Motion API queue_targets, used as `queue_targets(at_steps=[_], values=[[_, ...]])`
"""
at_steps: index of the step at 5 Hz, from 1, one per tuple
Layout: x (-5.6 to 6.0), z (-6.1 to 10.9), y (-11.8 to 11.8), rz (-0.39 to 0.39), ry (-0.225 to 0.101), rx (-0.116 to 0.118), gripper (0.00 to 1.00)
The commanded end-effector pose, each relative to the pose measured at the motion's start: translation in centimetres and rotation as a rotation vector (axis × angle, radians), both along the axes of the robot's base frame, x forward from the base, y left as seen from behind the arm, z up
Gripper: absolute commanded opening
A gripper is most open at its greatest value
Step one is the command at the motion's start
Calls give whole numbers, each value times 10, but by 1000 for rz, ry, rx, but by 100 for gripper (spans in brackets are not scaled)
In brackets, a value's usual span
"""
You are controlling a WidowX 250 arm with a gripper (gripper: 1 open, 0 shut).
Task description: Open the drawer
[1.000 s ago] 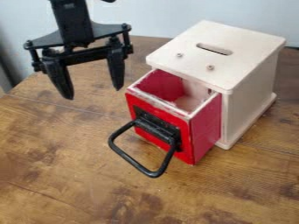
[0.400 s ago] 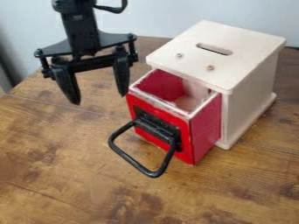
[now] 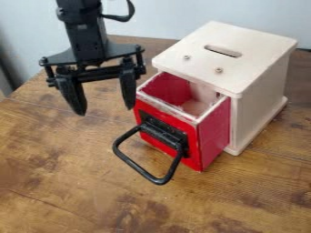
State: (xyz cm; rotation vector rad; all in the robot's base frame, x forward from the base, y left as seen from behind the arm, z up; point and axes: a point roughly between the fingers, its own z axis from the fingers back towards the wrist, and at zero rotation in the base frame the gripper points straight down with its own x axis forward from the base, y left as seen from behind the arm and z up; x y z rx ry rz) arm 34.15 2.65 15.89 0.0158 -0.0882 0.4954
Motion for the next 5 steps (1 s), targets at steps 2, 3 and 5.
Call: queue_targets(at_steps=[2,3,5], values=[[7,28,-25,18,-98,20,100],[14,23,-30,41,-74,33,100],[3,31,-10,-96,-83,7,100]])
